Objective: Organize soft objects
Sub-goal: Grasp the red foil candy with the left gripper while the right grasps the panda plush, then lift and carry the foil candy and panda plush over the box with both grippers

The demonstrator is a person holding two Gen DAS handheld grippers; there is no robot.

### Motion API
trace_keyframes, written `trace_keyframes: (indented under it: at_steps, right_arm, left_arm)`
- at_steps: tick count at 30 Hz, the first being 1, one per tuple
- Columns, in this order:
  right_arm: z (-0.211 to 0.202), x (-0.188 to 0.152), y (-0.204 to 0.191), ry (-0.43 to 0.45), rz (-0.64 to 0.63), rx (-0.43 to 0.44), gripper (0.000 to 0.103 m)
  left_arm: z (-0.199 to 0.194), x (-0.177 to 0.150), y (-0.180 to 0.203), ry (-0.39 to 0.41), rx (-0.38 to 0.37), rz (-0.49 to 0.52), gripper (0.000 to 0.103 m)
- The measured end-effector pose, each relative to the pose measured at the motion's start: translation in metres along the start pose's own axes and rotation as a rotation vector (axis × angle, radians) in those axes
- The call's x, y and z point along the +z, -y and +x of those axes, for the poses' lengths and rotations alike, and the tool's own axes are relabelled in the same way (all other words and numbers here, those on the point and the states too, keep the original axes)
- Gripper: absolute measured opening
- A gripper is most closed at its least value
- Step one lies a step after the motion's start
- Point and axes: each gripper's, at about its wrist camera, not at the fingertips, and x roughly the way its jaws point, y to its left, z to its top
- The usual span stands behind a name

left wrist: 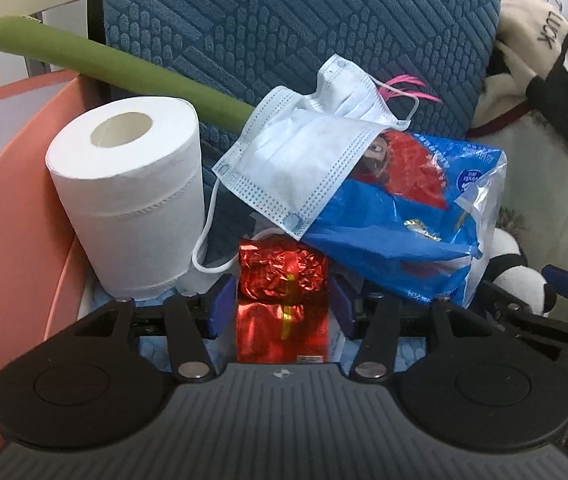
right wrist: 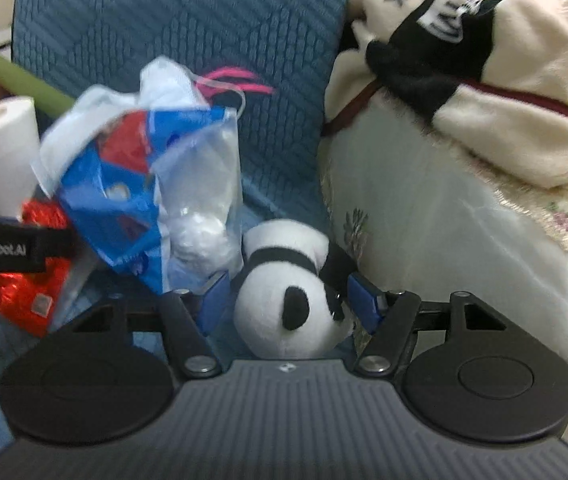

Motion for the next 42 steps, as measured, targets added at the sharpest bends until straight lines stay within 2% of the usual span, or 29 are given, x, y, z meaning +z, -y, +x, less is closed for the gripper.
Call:
trace_keyframes:
  at_steps: [4, 10, 15, 18, 19, 23, 27, 36, 42]
  right_arm:
    - [0.007, -0.001, 0.001, -0.037, 0.003, -0.012, 0.063]
    - [0.009, -0.003, 0.0, -0.047, -0.004, -0.021, 0.063]
    - [0.008, -0.002, -0.001, -0.063, -0.016, -0.022, 0.061]
    - [0.007, 0.0, 0.0, -0.077, -0.015, -0.021, 0.061]
    - [0.006, 0.0, 0.0, -0.083, -0.011, -0.018, 0.061]
    - [-0.001, -0.003, -0.003, -0.101, -0.021, -0.005, 0.061]
    - [-0.011, -0.003, -0.003, -0.107, -0.017, -0.007, 0.061]
    - [-0.042, 0.0, 0.019, -0.099, 0.149, 0.005, 0.061]
    - [-0.063, -0.003, 0.017, -0.12, 0.213, 0.039, 0.06]
  left_arm:
    - [0.003, -0.001, 0.0, -0.002, -0.006, -0.008, 0.06]
    - [0.004, -0.005, 0.005, -0.014, 0.004, -0.01, 0.06]
    - [-0.001, -0.007, -0.002, -0.029, -0.003, -0.072, 0.058]
    - [-0.006, -0.008, -0.009, -0.053, -0.017, -0.116, 0.058]
    - [-0.008, -0.009, -0.011, -0.093, -0.012, -0.132, 0.058]
    - [-0.018, -0.015, -0.017, -0.143, -0.014, -0.171, 0.058]
    - [-0.034, -0.021, -0.017, -0.161, -0.027, -0.161, 0.058]
    - [-0.067, -0.033, -0.02, -0.172, -0.076, -0.139, 0.058]
    - [-0.089, -0.037, -0.025, -0.178, -0.105, -0.125, 0.058]
